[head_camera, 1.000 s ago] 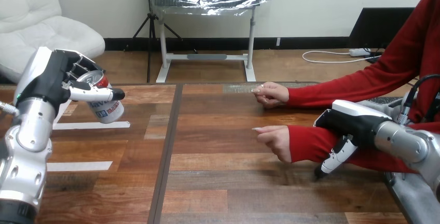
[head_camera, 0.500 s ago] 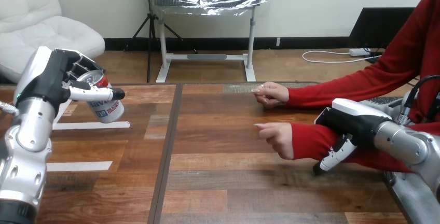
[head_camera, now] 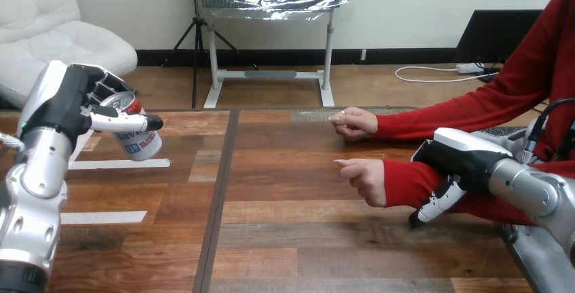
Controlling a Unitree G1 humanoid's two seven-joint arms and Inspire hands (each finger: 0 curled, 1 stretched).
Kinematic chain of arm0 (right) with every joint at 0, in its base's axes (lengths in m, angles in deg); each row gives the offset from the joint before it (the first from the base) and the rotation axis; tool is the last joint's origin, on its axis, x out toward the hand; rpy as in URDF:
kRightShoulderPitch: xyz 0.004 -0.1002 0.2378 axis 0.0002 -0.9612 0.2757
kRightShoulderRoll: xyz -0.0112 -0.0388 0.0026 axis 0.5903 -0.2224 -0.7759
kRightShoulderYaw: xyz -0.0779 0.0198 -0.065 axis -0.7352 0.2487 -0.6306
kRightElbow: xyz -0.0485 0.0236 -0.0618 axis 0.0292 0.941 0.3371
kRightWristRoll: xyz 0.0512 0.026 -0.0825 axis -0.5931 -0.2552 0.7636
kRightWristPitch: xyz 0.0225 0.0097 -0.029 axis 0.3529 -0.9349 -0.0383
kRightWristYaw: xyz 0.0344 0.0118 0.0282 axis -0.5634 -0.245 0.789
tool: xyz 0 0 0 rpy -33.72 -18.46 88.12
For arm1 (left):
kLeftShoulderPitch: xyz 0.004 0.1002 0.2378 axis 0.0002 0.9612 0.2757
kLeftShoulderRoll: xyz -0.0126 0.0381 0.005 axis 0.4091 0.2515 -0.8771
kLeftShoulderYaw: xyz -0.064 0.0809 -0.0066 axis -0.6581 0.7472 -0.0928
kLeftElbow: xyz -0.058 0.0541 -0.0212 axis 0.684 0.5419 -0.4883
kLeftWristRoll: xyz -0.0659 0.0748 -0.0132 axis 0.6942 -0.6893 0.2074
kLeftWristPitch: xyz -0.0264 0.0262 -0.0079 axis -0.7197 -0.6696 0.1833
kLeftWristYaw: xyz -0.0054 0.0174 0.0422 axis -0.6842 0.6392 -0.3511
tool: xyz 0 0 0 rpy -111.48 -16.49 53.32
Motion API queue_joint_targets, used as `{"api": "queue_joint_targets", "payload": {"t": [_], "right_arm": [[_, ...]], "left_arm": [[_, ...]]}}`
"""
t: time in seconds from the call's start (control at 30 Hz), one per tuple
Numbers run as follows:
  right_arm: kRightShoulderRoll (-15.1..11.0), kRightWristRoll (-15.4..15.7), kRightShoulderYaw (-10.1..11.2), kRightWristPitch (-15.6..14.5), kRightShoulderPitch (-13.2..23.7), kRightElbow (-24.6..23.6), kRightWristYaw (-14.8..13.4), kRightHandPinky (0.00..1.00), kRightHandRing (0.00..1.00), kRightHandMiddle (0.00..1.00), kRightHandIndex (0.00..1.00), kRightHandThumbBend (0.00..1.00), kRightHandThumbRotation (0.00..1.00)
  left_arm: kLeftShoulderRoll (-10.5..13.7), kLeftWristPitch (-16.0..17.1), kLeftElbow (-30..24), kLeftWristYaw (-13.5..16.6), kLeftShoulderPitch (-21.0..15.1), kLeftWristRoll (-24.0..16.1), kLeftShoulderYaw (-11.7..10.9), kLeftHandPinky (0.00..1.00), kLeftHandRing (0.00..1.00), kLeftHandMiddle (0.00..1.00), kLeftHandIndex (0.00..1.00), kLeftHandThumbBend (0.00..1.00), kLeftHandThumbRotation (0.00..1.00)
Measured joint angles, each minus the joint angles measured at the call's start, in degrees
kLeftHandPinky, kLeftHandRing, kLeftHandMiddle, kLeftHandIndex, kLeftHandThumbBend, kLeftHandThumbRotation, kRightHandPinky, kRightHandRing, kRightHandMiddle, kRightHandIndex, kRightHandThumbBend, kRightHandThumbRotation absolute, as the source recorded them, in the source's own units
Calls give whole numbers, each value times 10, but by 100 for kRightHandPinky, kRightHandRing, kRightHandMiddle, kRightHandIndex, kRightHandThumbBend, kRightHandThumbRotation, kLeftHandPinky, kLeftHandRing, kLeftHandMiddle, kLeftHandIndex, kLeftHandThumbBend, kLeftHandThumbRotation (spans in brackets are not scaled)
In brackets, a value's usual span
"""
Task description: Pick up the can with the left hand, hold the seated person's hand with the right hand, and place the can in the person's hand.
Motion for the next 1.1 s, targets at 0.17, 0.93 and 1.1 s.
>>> {"api": "queue_joint_targets", "payload": {"t": [0.17, 0.93, 1.1], "right_arm": [[0, 0, 0, 3, -1, 0, 0, 19, 23, 28, 29, 77, 0], [0, -3, 1, 4, -1, 0, -9, 23, 27, 32, 32, 74, 4], [0, -6, 2, 4, -1, 0, -9, 23, 26, 32, 32, 75, 5]], "left_arm": [[0, 0, -2, 0, 0, 0, 0, 37, 41, 44, 46, 79, 0], [-4, -18, -26, -10, 0, 0, 0, 34, 39, 43, 46, 78, 0], [-10, -29, -39, -12, 0, 0, 0, 33, 38, 43, 46, 78, 0]]}}
